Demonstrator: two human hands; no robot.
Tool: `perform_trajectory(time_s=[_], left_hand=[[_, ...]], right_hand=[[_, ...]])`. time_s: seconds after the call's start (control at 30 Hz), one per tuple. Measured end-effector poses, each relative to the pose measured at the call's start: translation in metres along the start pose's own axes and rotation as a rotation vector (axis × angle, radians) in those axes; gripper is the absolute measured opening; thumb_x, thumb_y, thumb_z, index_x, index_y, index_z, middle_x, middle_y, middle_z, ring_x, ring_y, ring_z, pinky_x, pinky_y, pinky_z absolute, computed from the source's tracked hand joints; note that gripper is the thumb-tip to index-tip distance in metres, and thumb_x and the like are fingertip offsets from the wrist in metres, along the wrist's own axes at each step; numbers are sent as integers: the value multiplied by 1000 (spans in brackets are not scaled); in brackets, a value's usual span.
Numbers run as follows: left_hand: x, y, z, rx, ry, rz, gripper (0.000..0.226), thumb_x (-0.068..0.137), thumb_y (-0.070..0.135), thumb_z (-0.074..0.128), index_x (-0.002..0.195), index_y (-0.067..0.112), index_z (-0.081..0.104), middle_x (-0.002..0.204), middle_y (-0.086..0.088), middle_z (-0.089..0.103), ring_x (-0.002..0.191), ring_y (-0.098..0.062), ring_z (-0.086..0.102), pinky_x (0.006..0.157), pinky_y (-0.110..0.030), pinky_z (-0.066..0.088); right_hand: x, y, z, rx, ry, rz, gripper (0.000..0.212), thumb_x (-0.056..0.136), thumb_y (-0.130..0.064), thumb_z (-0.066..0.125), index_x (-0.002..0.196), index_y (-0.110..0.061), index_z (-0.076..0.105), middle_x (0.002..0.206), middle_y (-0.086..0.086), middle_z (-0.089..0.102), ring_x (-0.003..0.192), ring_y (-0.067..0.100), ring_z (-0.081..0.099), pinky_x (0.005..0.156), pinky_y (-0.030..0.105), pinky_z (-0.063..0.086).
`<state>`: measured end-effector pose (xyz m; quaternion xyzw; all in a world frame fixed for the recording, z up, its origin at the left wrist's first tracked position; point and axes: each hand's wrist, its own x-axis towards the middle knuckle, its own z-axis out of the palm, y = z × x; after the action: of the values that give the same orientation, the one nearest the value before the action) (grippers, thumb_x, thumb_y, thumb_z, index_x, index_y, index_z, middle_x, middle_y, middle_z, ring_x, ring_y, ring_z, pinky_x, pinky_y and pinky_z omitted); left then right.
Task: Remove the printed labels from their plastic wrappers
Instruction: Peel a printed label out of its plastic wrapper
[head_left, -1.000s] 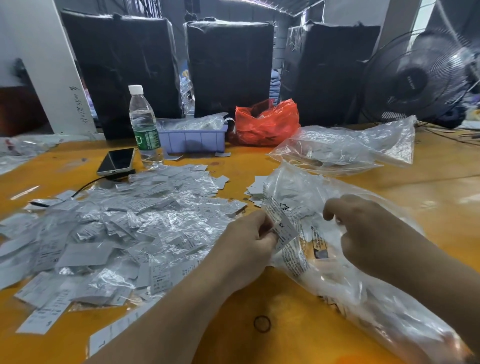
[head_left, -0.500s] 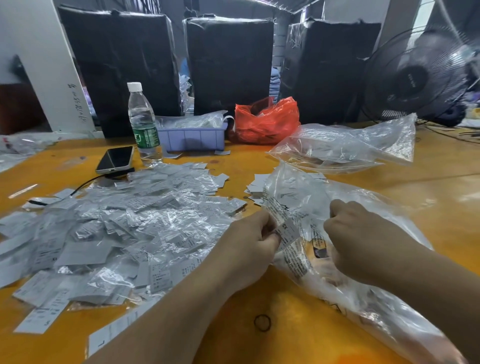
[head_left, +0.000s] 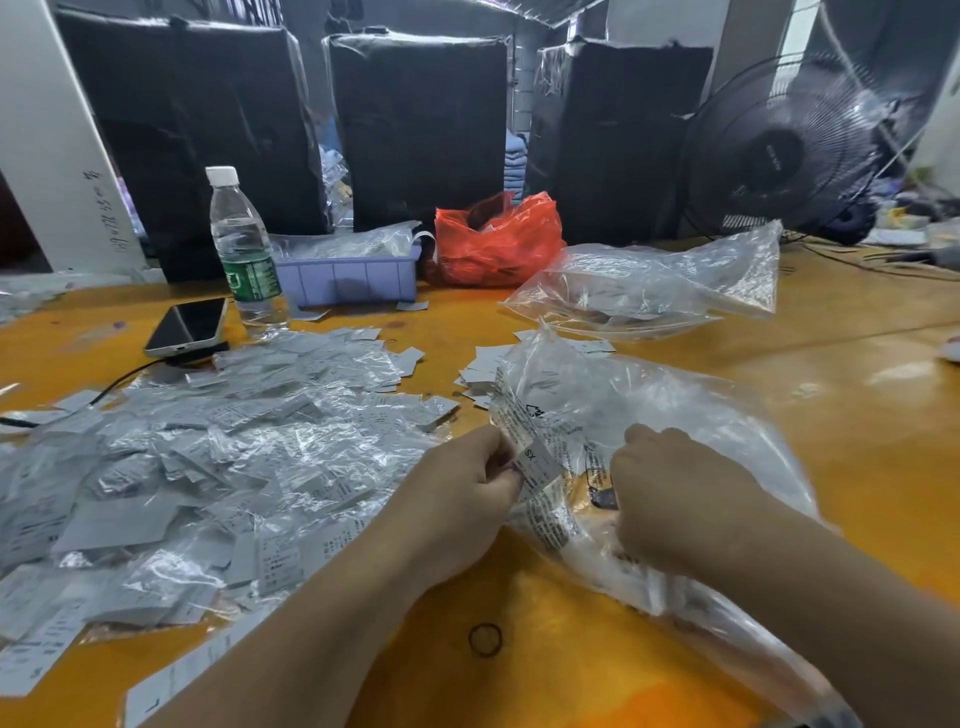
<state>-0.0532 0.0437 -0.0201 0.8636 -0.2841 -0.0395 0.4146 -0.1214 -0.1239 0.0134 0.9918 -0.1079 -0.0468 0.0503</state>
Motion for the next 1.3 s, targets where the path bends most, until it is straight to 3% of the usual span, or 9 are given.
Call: perform_trajectory(time_s=[0.2,0.33,0.53,0.6,0.7,0.8,0.97,1.17,1.3], left_hand=[[1,0,0,-40,-7,10,20,97,25,53,77,24,51,70,5,50,52,-2,41,49,-11,36],[1,0,0,-16,-5,9,21,97,28,53,76,27,51,69,7,52,55,-3,40,50,-16,34],[1,-1,0,-8,-2,4,23,96,28,54,74,29,49,65,10,49,54,-4,39,56,-25,36],[1,-1,1,0,-3,4,21,96,28,54,75,28,51,66,9,51,55,-4,41,56,-25,36],[1,-1,1,7,0,2,21,96,30,54,75,29,51,64,11,50,52,-1,41,51,-20,35],[2,-2,1,2,-1,3,21,96,30,54,75,29,51,63,12,50,51,0,42,53,-22,36],[3,-2,1,0,3,14,22,96,29,55,74,30,50,64,11,50,52,0,42,55,-22,36],[1,-2,1,-8,1,19,22,96,30,55,74,30,51,62,14,50,53,1,42,53,-20,35],[2,-3,2,-6,3,25,21,96,30,55,75,29,51,63,13,50,54,-1,42,56,-22,36]], right_hand=[[4,13,10,180,126,-93,18,89,-12,55,98,-14,70,109,1,52,97,23,53,84,39,51],[0,18,3,-37,194,-91,35,85,-5,48,106,-25,67,116,-1,46,102,23,42,84,38,42],[-7,13,-1,-282,54,41,11,87,-19,44,77,-17,40,100,6,27,91,26,20,79,41,23],[-4,13,3,-229,33,8,6,87,-21,46,86,-18,50,114,6,34,99,27,26,83,43,25],[-1,15,7,-121,24,-60,39,87,-27,53,126,-32,55,144,4,24,128,31,24,100,48,26],[-2,17,3,-139,166,-132,52,84,-18,49,133,-33,49,153,0,11,137,31,13,107,49,19],[-5,19,5,-175,212,-454,30,86,-11,50,105,-29,66,106,-11,56,102,13,48,82,30,30],[-14,14,-1,-336,187,-77,24,83,-9,52,68,-21,37,69,-4,43,57,16,35,72,34,28],[-15,9,4,-321,74,-9,24,85,-9,46,68,-20,33,68,-3,40,62,17,32,75,36,28]])
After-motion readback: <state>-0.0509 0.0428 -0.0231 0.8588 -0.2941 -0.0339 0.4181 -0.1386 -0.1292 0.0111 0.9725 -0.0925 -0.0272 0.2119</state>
